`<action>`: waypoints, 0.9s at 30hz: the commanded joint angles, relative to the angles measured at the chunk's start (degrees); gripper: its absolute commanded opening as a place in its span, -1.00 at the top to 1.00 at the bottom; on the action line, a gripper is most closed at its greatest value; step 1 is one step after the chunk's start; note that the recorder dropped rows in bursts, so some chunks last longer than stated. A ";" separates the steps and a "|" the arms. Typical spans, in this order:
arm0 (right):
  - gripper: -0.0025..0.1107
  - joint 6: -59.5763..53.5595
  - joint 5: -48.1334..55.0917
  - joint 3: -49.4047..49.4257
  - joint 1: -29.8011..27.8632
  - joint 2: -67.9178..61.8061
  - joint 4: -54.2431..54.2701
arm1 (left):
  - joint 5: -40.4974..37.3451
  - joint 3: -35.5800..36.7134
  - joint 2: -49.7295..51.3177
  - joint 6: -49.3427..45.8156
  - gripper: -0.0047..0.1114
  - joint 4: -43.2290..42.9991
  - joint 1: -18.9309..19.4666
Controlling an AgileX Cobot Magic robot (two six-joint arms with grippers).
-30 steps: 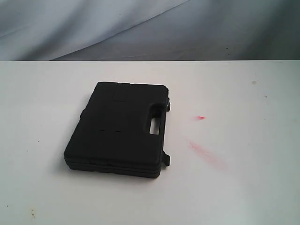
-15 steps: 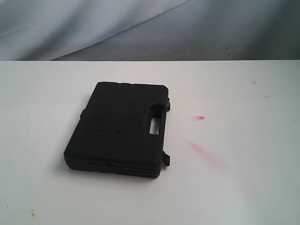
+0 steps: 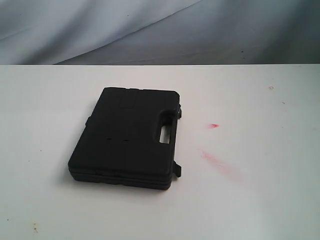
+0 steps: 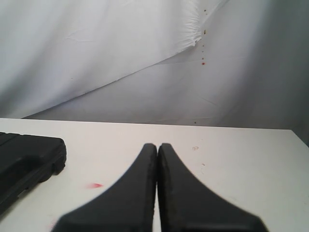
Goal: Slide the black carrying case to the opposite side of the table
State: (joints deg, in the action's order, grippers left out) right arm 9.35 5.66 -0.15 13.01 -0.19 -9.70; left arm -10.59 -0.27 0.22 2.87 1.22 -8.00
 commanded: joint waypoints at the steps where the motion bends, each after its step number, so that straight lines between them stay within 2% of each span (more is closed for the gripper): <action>1: 0.96 0.07 -0.23 0.15 -0.43 0.19 -0.07 | 0.05 0.27 -0.22 -0.07 0.92 0.60 0.08; 20: 0.96 2.02 -0.11 0.05 -0.43 0.19 2.69 | 0.05 0.27 -0.22 -0.07 0.92 0.60 0.08; 27: 0.96 5.91 -0.01 -5.82 -0.43 -1.06 2.69 | 0.05 0.27 -0.22 -0.07 0.92 0.60 0.08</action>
State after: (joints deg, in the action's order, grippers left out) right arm 13.19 5.88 -3.78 13.01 -0.19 -7.43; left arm -10.70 -0.27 0.22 2.87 1.43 -8.00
